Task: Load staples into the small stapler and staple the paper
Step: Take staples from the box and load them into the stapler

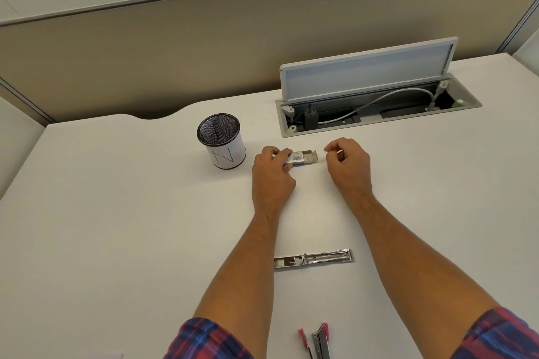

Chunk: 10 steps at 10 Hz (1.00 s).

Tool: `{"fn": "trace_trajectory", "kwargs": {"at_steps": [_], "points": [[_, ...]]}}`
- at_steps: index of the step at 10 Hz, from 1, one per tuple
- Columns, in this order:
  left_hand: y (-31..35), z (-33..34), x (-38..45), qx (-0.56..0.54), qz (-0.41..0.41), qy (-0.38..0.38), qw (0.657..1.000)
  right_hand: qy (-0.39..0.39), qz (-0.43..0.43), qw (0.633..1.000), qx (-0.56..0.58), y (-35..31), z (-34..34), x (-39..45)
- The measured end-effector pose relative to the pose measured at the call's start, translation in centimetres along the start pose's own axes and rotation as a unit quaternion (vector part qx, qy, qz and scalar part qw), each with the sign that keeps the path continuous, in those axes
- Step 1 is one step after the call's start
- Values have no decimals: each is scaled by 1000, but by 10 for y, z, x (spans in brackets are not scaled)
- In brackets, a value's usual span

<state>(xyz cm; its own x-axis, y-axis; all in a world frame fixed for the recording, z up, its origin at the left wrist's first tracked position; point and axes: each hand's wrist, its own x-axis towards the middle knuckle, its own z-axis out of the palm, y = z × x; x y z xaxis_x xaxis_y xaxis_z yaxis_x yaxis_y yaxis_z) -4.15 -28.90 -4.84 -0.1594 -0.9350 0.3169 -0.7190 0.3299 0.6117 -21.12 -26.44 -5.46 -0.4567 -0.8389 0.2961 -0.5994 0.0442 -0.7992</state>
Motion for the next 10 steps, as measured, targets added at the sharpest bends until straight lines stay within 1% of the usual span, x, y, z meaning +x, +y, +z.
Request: {"fn": "trace_trajectory", "kwargs": {"at_steps": [1,3,4,6,7,10], "points": [[0,1,0,2,1,0,1000,-18,-12,1000,-23,0,1,-1],[-1,1,0,1,-2,-1,1000,-36,-13,999,-10,-2,1,-1],[0,1,0,-1,-3,-1,1000,-60,-20,998,-6,-2,1,-2],[0,0,0,-2,2,0,1000,-84,-63,994,-13,-2,2,-1],[1,-1,0,-3,1,0,1000,-91,-70,993,-20,-1,2,-1],[0,-1,0,2,23,-1,1000,-150,-95,983,-51,-2,3,0]]}}
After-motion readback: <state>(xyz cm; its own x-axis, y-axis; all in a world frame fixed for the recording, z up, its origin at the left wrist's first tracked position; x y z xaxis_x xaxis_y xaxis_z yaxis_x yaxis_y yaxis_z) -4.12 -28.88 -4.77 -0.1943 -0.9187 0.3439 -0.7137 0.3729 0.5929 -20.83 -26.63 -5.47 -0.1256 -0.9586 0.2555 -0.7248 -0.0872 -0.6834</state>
